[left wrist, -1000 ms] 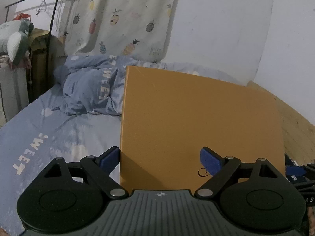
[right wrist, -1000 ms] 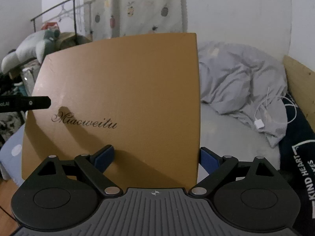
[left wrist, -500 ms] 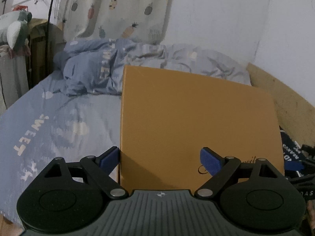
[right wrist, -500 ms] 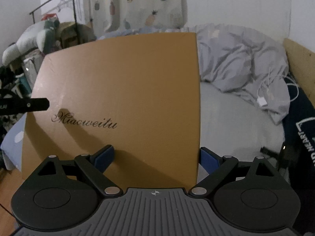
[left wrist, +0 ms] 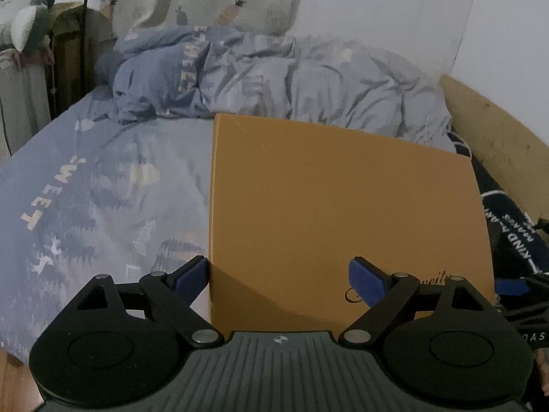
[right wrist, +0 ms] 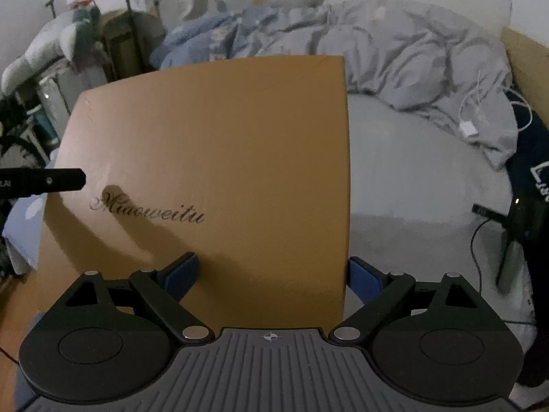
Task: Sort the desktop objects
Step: 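Carry the raised lid with both grippers over the open box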
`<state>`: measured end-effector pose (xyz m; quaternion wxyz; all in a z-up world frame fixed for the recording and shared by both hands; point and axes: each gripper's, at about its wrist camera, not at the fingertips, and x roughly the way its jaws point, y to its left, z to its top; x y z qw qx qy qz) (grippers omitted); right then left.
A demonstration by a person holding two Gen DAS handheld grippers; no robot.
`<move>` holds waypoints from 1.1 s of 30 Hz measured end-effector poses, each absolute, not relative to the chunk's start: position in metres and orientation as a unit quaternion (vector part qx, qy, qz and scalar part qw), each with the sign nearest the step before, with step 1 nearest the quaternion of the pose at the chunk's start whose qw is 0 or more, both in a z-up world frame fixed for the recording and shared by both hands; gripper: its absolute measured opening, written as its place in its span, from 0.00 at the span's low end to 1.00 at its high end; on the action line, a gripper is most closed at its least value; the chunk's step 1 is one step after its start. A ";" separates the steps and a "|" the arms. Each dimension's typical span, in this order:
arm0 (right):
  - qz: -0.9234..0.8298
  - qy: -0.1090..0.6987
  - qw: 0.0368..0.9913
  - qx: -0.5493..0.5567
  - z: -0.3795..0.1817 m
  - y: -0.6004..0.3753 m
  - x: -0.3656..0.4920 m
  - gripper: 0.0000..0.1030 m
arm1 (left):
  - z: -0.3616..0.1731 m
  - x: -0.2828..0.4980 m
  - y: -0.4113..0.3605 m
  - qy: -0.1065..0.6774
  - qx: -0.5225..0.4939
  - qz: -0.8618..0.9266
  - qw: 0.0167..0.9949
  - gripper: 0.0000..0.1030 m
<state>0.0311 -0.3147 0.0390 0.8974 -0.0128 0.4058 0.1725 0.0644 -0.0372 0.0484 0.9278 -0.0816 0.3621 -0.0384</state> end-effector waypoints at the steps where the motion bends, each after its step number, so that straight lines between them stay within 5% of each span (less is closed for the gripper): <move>1: 0.173 0.408 0.896 -0.013 0.036 -0.314 0.031 0.91 | 0.046 0.065 -0.037 0.365 -0.080 -0.038 0.927 0.90; 33: 0.176 0.462 0.869 0.005 -0.015 -0.300 0.088 0.91 | -0.003 0.115 -0.030 0.417 -0.087 -0.020 0.904 0.90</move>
